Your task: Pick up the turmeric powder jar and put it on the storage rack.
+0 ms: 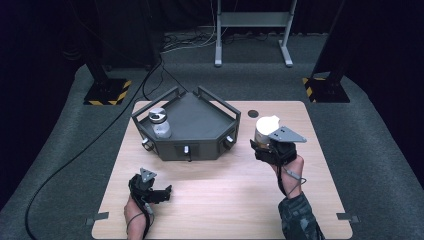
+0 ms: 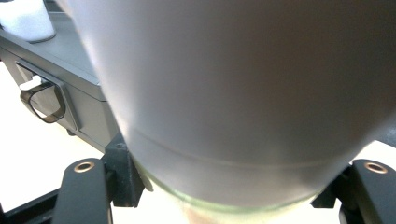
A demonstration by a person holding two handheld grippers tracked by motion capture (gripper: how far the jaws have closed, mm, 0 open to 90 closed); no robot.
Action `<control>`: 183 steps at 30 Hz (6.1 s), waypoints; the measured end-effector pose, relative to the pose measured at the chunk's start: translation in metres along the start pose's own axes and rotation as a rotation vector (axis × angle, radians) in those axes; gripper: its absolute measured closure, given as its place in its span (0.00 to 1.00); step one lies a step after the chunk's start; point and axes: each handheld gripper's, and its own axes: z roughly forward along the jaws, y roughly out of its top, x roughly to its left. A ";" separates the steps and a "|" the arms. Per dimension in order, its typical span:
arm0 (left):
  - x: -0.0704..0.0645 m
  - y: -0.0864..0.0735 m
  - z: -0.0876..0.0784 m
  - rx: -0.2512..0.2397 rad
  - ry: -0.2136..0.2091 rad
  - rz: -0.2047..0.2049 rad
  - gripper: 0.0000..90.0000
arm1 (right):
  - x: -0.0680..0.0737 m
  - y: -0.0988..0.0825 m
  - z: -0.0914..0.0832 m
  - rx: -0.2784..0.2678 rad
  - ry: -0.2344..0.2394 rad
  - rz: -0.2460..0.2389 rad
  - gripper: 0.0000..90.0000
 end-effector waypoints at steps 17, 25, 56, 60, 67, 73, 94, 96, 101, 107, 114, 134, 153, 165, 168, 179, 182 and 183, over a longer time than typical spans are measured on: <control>0.000 0.000 0.000 -0.001 0.001 0.000 0.00 | -0.006 0.012 0.009 -0.005 0.010 -0.001 0.33; 0.000 0.000 0.000 -0.001 0.001 0.001 0.00 | -0.006 0.020 0.012 -0.012 0.020 -0.008 0.33; 0.000 0.000 0.000 -0.001 -0.002 0.002 0.00 | 0.000 0.042 0.047 -0.005 0.093 -0.005 0.33; 0.000 0.000 0.000 0.000 -0.002 0.002 0.00 | 0.002 0.045 0.053 0.001 0.101 -0.006 0.33; 0.000 0.000 0.000 -0.001 -0.002 0.002 0.00 | 0.002 0.050 0.063 0.013 0.121 -0.002 0.33; 0.000 0.000 0.000 0.000 -0.003 0.002 0.00 | 0.003 0.053 0.070 0.019 0.135 -0.002 0.33; 0.000 0.000 0.000 0.000 -0.006 0.005 0.00 | 0.013 0.060 0.095 0.027 0.181 -0.009 0.33; 0.000 0.000 0.000 0.000 -0.006 0.005 0.00 | 0.014 0.061 0.098 0.028 0.188 -0.007 0.33; 0.000 0.000 0.000 0.000 -0.005 0.005 0.00 | 0.017 0.062 0.104 0.024 0.197 0.006 0.33; 0.000 -0.001 0.000 -0.002 -0.005 0.003 0.00 | 0.022 0.065 0.111 0.025 0.211 0.002 0.33; 0.000 0.000 0.000 -0.001 -0.006 0.003 0.00 | 0.023 0.066 0.116 0.027 0.217 0.006 0.33; 0.000 0.000 0.000 -0.001 -0.006 0.003 0.00 | 0.028 0.071 0.131 0.030 0.231 0.005 0.33; 0.000 -0.001 0.000 -0.001 -0.006 0.003 0.00 | 0.033 0.067 0.149 0.032 0.251 0.008 0.33; 0.000 -0.001 0.000 -0.001 -0.006 0.004 0.00 | 0.032 0.058 0.154 0.035 0.257 0.025 0.33; 0.000 -0.001 0.000 -0.001 -0.006 0.004 0.00 | 0.034 0.057 0.153 0.029 0.249 0.011 0.33; 0.000 -0.001 -0.001 -0.001 -0.006 0.006 0.00 | 0.036 0.053 0.152 0.021 0.243 0.010 0.33; 0.000 -0.001 -0.001 -0.001 -0.007 0.006 0.00 | 0.036 0.054 0.152 0.024 0.244 0.013 0.33; 0.000 -0.001 -0.001 0.000 -0.007 0.006 0.00 | 0.036 0.054 0.152 0.024 0.245 0.015 0.33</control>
